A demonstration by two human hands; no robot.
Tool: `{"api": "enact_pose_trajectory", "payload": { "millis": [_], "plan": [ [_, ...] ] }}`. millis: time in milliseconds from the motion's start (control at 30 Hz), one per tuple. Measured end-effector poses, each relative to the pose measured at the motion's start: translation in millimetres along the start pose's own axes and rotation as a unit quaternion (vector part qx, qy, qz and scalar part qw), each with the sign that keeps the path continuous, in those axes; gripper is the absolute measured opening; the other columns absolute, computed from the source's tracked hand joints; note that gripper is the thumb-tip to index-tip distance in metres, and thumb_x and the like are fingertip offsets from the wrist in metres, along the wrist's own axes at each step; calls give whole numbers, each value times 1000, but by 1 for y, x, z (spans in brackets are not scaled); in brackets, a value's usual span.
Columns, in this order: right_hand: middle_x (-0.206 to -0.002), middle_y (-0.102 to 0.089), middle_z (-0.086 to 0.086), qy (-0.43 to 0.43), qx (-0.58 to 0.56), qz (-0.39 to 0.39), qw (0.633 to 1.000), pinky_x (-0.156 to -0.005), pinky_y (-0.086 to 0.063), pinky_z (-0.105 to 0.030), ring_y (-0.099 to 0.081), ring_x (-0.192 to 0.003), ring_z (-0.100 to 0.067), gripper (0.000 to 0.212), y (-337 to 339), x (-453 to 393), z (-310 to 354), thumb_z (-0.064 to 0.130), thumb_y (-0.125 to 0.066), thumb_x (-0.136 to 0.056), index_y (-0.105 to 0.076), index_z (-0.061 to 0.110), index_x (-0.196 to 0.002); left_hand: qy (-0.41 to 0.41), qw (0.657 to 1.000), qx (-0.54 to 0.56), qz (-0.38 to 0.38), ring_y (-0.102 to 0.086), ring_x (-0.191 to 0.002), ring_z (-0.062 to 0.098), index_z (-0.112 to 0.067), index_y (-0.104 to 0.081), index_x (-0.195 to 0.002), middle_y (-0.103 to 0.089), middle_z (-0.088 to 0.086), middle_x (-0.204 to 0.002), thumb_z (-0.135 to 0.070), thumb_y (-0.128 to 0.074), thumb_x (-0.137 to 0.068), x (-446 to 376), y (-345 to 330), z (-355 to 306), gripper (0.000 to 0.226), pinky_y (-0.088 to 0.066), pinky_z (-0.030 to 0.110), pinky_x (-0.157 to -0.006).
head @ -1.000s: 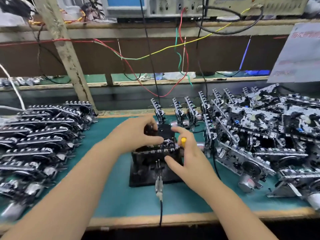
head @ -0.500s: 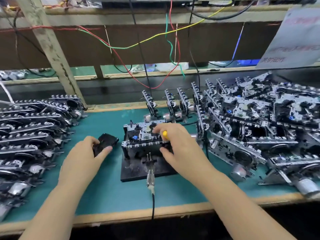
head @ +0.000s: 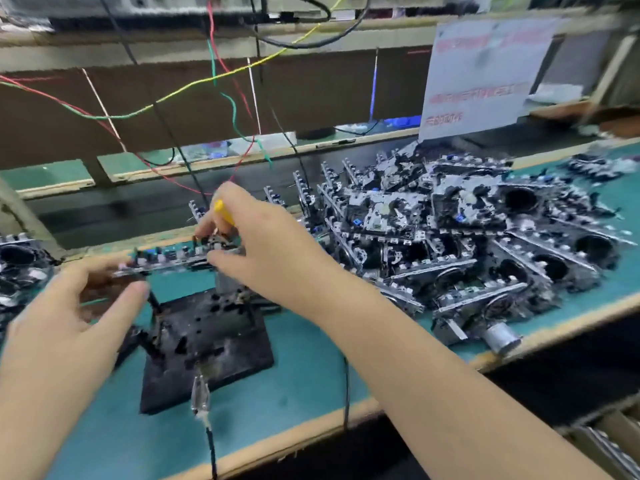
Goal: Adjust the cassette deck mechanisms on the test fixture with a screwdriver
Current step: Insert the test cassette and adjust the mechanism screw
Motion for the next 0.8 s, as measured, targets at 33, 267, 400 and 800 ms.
{"api": "enact_pose_trajectory", "payload": {
  "millis": [33,267,400,800],
  "plan": [
    [-104,-72,-2,-8,-10,-18,1000,-71,-45,-35,-54,-75,-19,41,12,3,1,-1,-68,-86,-33,20,-83,-2,1000,3,22,-63,-116,10,-40,-56,-133,-65,-16,-126,-68,-64,-84,-8,-4,-3,57,-48,52,-102],
    [-96,-76,0,-133,-58,-114,983,-85,-54,-49,-65,-78,-20,45,137,62,-23,9,-79,-81,-36,22,-82,-142,982,53,109,-65,-87,1,-51,-64,-105,-68,-20,-94,-76,-68,-67,-30,-82,-161,45,-52,38,-94],
    [-98,-76,0,-143,29,-216,965,-85,-56,-50,-70,-82,-25,47,220,98,-43,8,-79,-77,-36,27,-82,-237,951,90,178,-65,-87,5,-43,-59,-112,-66,-8,-98,-51,-64,-80,-21,-153,-264,33,-53,18,-79],
    [-91,-65,-14,-305,371,-410,775,-78,-47,-46,-64,-89,-39,33,342,190,-172,22,-76,-84,-58,3,-105,-125,826,200,511,-54,-116,16,-7,-43,-149,-52,10,-146,-20,-65,-97,25,-363,-399,57,-47,17,-84]
  ]
}}
Point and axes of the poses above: each hand's wrist, its own x-axis away from the middle knuckle, its own y-axis out of the back of the hand, z = x × y, the point moved 2 cm from there along -x, towards the middle knuckle
